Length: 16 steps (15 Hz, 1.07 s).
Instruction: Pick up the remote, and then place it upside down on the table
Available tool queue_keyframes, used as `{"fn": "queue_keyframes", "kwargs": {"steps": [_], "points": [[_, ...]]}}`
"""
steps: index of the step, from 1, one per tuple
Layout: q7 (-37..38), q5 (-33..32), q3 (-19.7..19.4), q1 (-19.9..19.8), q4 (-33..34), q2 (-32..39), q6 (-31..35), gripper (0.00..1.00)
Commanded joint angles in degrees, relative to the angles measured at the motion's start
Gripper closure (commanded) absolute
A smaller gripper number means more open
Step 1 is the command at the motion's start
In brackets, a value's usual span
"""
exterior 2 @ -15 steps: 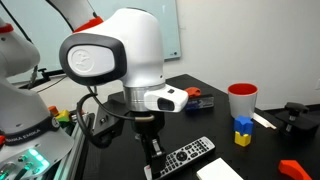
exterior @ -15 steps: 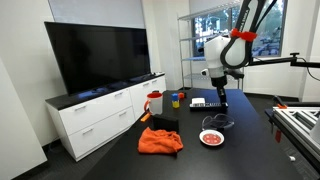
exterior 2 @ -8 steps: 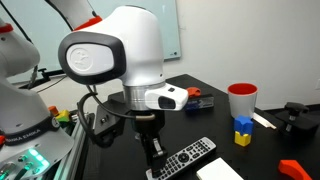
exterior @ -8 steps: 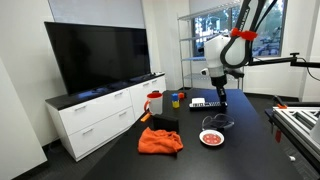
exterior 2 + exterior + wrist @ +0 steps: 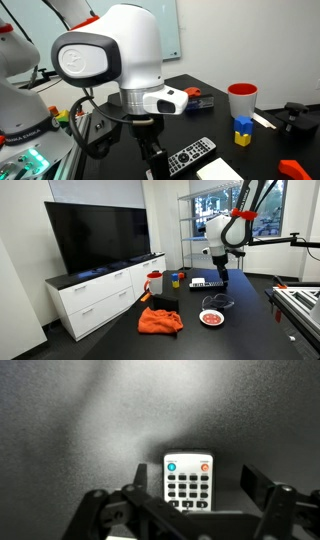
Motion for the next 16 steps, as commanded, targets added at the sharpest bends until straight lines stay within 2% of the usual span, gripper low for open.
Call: {"fn": "queue_keyframes", "kwargs": {"steps": [1, 7, 9, 10, 11, 12, 13, 16], "points": [[-3.53, 0.68, -1.22, 0.03, -0.74, -1.59, 0.73, 0.00], [-3.57, -0.10, -1.66, 0.18, -0.63, 0.81, 2.98, 0.00], [-3.43, -0.23, -1.70, 0.23, -0.58, 1.81, 3.97, 0.03], [-3.44, -0.20, -1.71, 0.24, -0.58, 2.17, 4.29, 0.01], [-3.45, -0.20, -1.73, 0.23, -0.55, 2.56, 4.71, 0.05], [-3.44, -0.21, -1.74, 0.26, -0.50, 2.82, 4.78, 0.24], [-3.48, -0.16, -1.72, 0.27, -0.45, 3.03, 4.91, 0.29], [-3.62, 0.05, -1.65, 0.26, -0.39, 3.32, 5.30, 0.55]]}}
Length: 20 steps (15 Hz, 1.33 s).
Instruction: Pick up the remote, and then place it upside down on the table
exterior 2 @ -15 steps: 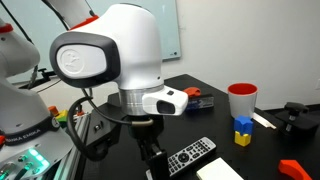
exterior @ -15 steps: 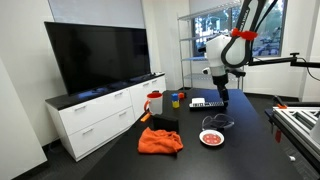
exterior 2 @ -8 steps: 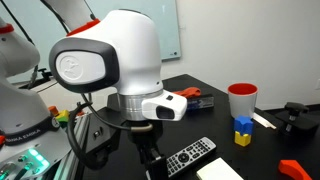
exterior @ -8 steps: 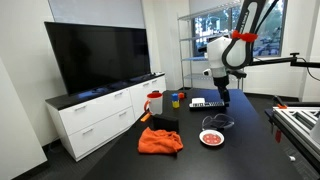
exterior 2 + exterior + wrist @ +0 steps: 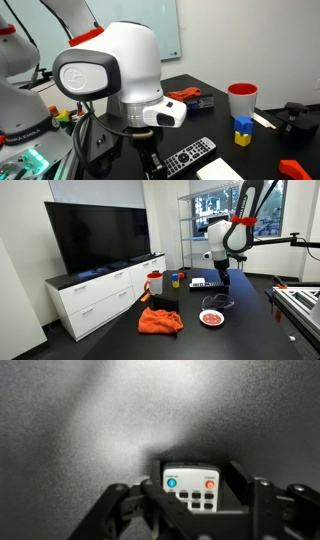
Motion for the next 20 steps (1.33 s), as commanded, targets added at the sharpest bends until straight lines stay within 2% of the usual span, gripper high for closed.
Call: {"fn": "queue_keyframes", "kwargs": {"steps": [1, 2, 6, 10, 12, 15, 20], "points": [[-2.21, 0.18, -0.69, 0.30, -0.20, -1.03, 0.59, 0.61], [-2.35, 0.34, -0.59, 0.31, -0.19, -1.29, 0.30, 0.68], [-2.98, 0.82, -0.31, 0.34, -0.58, -2.78, -1.31, 0.68], [-11.87, 4.61, 1.44, -0.25, -3.18, -14.51, -13.80, 0.68], [-16.83, 7.18, 1.02, 0.76, -2.53, -20.70, -21.20, 0.68], [-20.10, 8.25, 0.06, 2.32, 0.15, -28.07, -30.86, 0.68], [-23.53, 7.13, -0.08, 4.32, 4.79, -33.59, -45.67, 0.68]]}}
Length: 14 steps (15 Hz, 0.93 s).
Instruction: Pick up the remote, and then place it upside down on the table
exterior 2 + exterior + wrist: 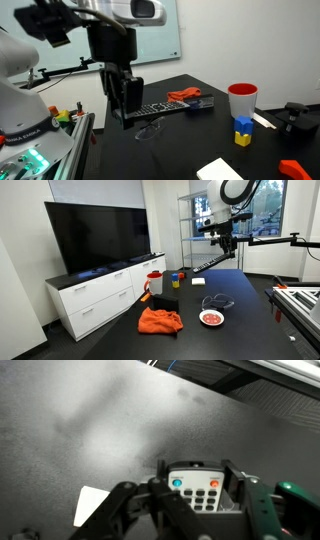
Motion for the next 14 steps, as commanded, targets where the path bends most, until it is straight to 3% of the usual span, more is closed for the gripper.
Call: {"fn": "queue_keyframes", "kwargs": {"steps": [1, 4, 7, 14], "points": [[-5.48, 0.75, -0.94, 2.33, 4.36, -2.21, -12.24, 0.68], [-9.46, 0.33, -0.53, 3.64, 11.66, 0.78, -25.48, 0.68], [-6.93, 0.27, 0.66, 5.17, 20.44, 6.90, -36.87, 0.68], [7.42, -0.19, 3.16, 6.31, 29.70, 25.21, -41.76, 0.68]]}}
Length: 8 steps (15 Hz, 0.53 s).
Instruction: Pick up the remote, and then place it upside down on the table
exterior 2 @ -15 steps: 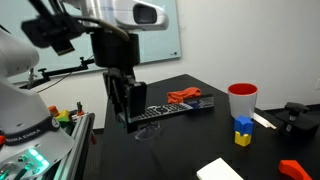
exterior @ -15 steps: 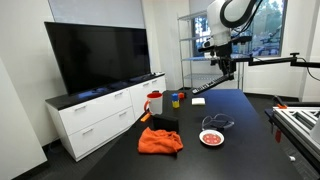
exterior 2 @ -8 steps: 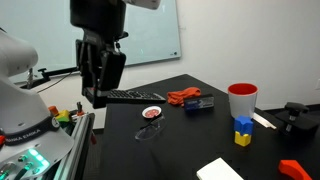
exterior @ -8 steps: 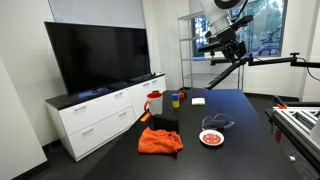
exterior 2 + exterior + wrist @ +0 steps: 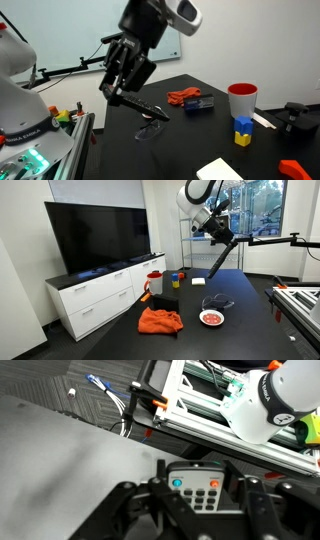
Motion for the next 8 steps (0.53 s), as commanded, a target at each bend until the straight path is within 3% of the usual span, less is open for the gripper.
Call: {"fn": "queue_keyframes", "kwargs": {"steps": [1, 5, 6, 8], "points": [[5.61, -0.26, 0.91, -0.32, 6.64, 8.06, -8.06, 0.68], [9.06, -0.08, 1.48, -0.95, 11.23, 13.67, -17.48, 0.68], [7.75, -0.15, 1.99, -1.37, 7.32, 11.94, -11.55, 0.43], [8.38, -0.18, 2.14, -1.56, 9.09, 13.27, -14.16, 0.43]]}}
